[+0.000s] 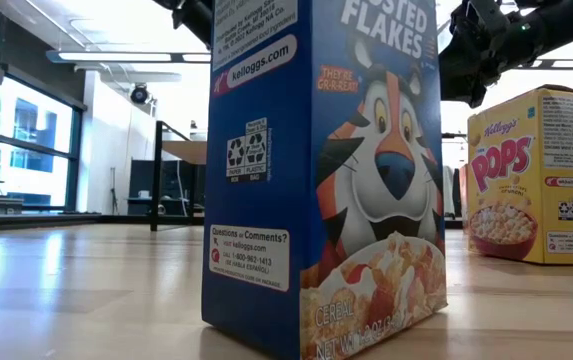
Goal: Stack cereal on shelf
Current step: Put the top blue cereal box on the shelf
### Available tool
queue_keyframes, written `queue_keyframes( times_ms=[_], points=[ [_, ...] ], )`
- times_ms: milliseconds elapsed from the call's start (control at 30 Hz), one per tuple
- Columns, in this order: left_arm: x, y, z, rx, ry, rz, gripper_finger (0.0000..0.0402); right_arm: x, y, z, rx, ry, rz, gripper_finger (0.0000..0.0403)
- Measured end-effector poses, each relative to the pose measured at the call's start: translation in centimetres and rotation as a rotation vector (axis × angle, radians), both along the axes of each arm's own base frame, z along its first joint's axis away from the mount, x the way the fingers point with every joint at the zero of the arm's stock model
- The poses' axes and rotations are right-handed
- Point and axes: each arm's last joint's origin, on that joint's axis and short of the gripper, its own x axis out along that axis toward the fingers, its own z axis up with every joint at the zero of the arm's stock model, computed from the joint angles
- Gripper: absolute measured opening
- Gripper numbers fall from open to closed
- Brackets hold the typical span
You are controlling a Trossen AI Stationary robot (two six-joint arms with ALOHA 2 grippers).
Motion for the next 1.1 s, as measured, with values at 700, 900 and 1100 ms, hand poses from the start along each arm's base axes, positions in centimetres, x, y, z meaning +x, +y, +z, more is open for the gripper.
queue_keyframes(
  times_ms=[700,900,1100],
  points=[
    [1.3,0.3,-1.9,-0.066,0.01,-0.155,0.0172,0.0,0.0,0.0,-0.018,0.005,0.005,0.0224],
    [1.4,0.3,-2.1,-0.062,0.021,-0.159,0.0172,0.0,0.0,0.0,-0.018,0.004,0.005,0.0224],
    [1.3,0.2,-2.3,-0.062,0.045,-0.157,0.0172,0.0,0.0,0.1,-0.019,-0.002,0.005,0.0224]
  ],
)
